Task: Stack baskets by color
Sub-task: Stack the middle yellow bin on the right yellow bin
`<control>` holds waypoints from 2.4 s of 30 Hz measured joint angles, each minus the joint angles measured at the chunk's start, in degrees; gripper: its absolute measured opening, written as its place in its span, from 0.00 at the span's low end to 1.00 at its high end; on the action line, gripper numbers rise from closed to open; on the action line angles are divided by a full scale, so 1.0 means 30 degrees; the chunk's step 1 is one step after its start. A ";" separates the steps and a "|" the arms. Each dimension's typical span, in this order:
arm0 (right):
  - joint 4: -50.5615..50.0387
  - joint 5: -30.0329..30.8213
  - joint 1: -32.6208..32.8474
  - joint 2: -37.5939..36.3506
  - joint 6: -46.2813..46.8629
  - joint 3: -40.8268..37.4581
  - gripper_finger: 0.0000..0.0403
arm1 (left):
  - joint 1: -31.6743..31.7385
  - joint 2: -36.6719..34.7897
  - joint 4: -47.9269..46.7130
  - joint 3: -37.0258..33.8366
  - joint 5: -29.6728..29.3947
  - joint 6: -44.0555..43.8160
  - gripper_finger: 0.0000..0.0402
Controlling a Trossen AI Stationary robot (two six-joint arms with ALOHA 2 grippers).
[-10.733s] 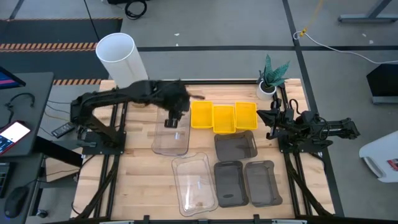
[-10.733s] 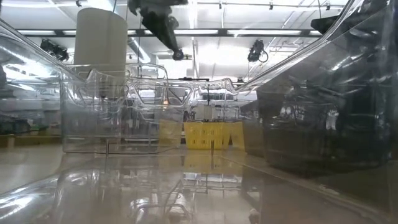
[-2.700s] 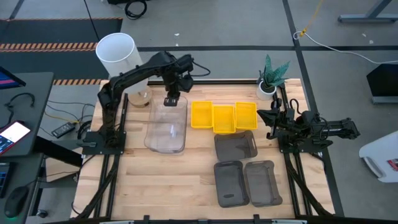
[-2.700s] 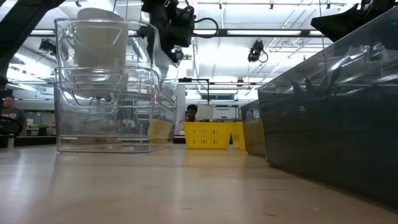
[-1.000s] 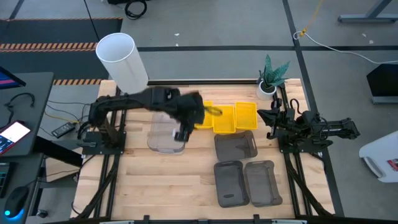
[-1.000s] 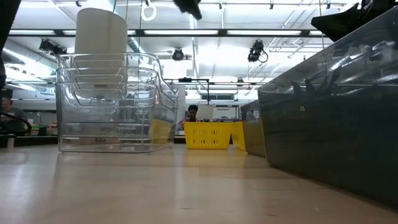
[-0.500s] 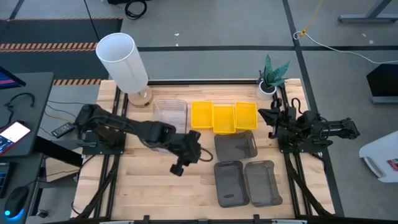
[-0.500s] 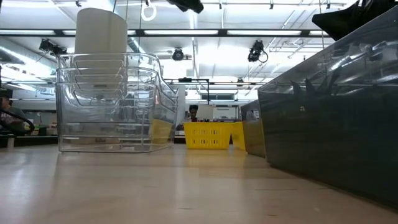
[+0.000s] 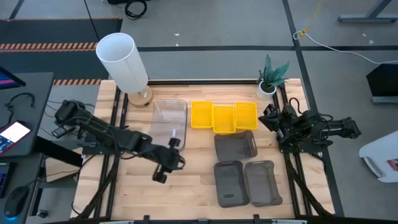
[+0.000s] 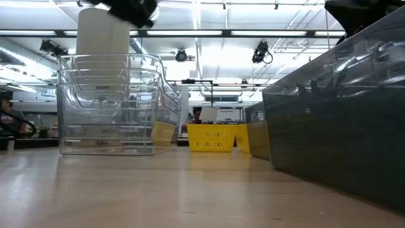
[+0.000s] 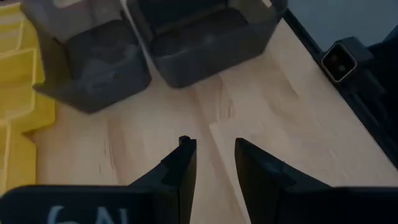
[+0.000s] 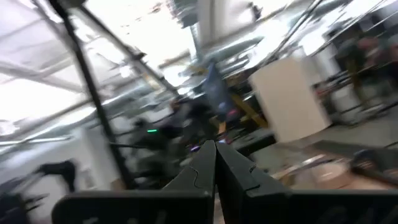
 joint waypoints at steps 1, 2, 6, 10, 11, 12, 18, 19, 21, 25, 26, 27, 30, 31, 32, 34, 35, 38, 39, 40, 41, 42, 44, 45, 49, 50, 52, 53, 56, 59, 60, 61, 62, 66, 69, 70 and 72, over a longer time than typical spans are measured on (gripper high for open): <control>-0.0081 -0.0476 0.0001 0.0147 0.0119 0.0000 0.04 | -0.0145 -0.0415 0.0732 -0.0735 -0.0309 -0.0354 0.29; -0.0063 -0.0849 0.0015 0.0348 0.0140 0.0000 0.04 | -0.0282 -0.0943 0.1381 -0.1485 -0.0576 -0.0663 0.29; 0.0345 -0.1155 0.0012 0.1185 -0.0100 0.0000 0.04 | -0.0720 -0.2605 0.3728 -0.4123 -0.1160 -0.1210 0.29; 0.1803 -0.1359 0.0012 0.2149 -0.1614 0.0015 0.04 | -0.1059 -0.4110 0.5868 -0.6057 -0.1819 -0.1298 0.29; 0.1902 -0.1427 0.0012 0.2355 -0.2012 0.0079 0.04 | -0.1067 -0.4425 0.6152 -0.6376 -0.2005 -0.1335 0.29; 0.1888 -0.1497 0.0012 0.2624 -0.2334 0.0221 0.04 | -0.1062 -0.4806 0.6258 -0.6710 -0.2186 -0.1441 0.29; 0.1613 -0.1201 0.0012 0.4587 -0.2479 0.0784 0.04 | -0.1133 -0.6984 0.7356 -0.8356 -0.2802 -0.1553 0.29; 0.1590 -0.0971 0.0023 0.5023 -0.2408 0.0879 0.04 | -0.1132 -0.7325 0.7530 -0.8610 -0.2823 -0.1537 0.29; 0.1613 -0.0205 0.0046 0.5970 -0.2235 0.0941 0.04 | -0.1118 -0.8001 0.7870 -0.9190 -0.2894 -0.1277 0.29; 0.1502 0.1316 0.0041 0.8354 -0.2023 0.1395 0.04 | -0.1074 -0.9185 0.9197 -1.0668 -0.3835 -0.0867 0.29; 0.1508 0.1521 0.0041 0.8949 -0.1968 0.1636 0.04 | -0.1004 -0.9435 0.9632 -1.1023 -0.4126 -0.0684 0.29; 0.1459 0.1674 0.0041 0.9490 -0.1887 0.1905 0.04 | -0.0906 -0.9714 0.9995 -1.1371 -0.4355 -0.0531 0.29; 0.0632 0.2032 0.0041 1.0929 -0.1611 0.2968 0.04 | -0.0455 -1.0610 1.0588 -1.2098 -0.4500 -0.0194 0.29; 0.0181 0.2221 0.0041 1.1364 -0.1454 0.3348 0.04 | -0.0268 -1.0945 1.0630 -1.2293 -0.4499 -0.0192 0.29; -0.0346 0.2461 0.0045 1.1784 -0.1323 0.3758 0.04 | -0.0085 -1.1294 1.0626 -1.2504 -0.4491 -0.0182 0.29; -0.1564 0.2812 0.0041 1.2585 -0.1036 0.4554 0.04 | 0.0267 -1.2109 1.0633 -1.3021 -0.4493 -0.0042 0.29; -0.2246 0.2883 0.0041 1.2947 -0.0978 0.4925 0.04 | 0.0448 -1.2531 1.0704 -1.3259 -0.4492 -0.0013 0.29; -0.3495 0.2937 0.0041 1.3930 -0.0982 0.5955 0.04 | 0.0895 -1.3878 1.1445 -1.4042 -0.4191 0.0010 0.29; -0.3696 0.2937 0.0041 1.4207 -0.0983 0.6262 0.04 | 0.1028 -1.4312 1.1750 -1.4299 -0.3986 0.0013 0.29; -0.3909 0.2937 0.0015 1.4475 -0.0988 0.6571 0.04 | 0.1136 -1.4758 1.1830 -1.4511 -0.3891 0.0013 0.29; -0.4110 0.2937 -0.0014 1.4740 -0.0997 0.6915 0.04 | 0.1230 -1.5220 1.1775 -1.4687 -0.3840 0.0005 0.29; -0.4442 0.2934 -0.0030 1.4971 -0.1016 0.7287 0.04 | 0.1308 -1.5663 1.1776 -1.4888 -0.3836 -0.0030 0.29; -0.5396 0.2940 -0.0047 1.5471 -0.1141 0.8117 0.04 | 0.1428 -1.6468 1.1758 -1.5312 -0.3842 -0.0116 0.29; -0.5975 0.2937 -0.0047 1.5706 -0.1253 0.8535 0.04 | 0.1483 -1.6886 1.1739 -1.5522 -0.3843 -0.0137 0.29; -0.8723 0.3422 -0.0039 1.6594 -0.1113 1.0145 0.04 | 0.1578 -1.8427 1.1739 -1.6384 -0.4469 -0.0213 0.29; -0.9525 0.3717 -0.0046 1.6809 -0.0987 1.0486 0.04 | 0.1585 -1.8773 1.1725 -1.6599 -0.4695 -0.0213 0.29; -1.0932 0.4204 -0.0040 1.7357 -0.0795 1.1108 0.04 | 0.1583 -1.9480 1.1740 -1.7022 -0.4966 -0.0275 0.29; -1.1654 0.4513 -0.0048 1.7661 -0.0588 1.1376 0.04 | 0.1578 -1.9794 1.1716 -1.7231 -0.5087 -0.0302 0.29; -1.3438 0.4794 -0.0183 1.8762 -0.0052 1.2244 0.06 | 0.1568 -2.0640 1.1684 -1.7751 -0.5198 -0.0498 0.29; -1.4785 0.4809 -0.0229 1.9848 0.0081 1.3109 0.08 | 0.1549 -2.1287 1.1740 -1.8332 -0.5191 -0.0708 0.29; -1.5044 0.4802 -0.0229 2.0180 0.0050 1.3389 0.09 | 0.1549 -2.1480 1.1701 -1.8537 -0.5156 -0.0728 0.29; -1.5263 0.4799 -0.0229 2.0453 0.0018 1.3663 0.10 | 0.1549 -2.1680 1.1578 -1.8581 -0.5155 -0.0707 0.29; -1.5396 0.4794 -0.0229 2.0700 0.0004 1.3929 0.11 | 0.1549 -2.1880 1.1386 -1.8574 -0.5121 -0.0718 0.29; -1.6503 0.4794 -0.0229 2.1488 -0.0021 1.5215 0.15 | 0.1549 -2.2632 1.1248 -1.8574 -0.5063 0.0061 0.29; -1.7767 0.4787 -0.0229 2.1793 -0.0063 1.6138 0.18 | 0.1679 -2.3413 1.0941 -1.8575 -0.5081 0.1031 0.29; -1.8124 0.4794 -0.0229 2.1852 -0.0154 1.6390 0.19 | 0.1779 -2.3746 1.0675 -1.8581 -0.5102 0.1249 0.29; -1.8684 0.4794 -0.0336 2.1852 -0.0453 1.6641 0.20 | 0.2009 -2.4443 1.0217 -1.8581 -0.5128 0.1405 0.29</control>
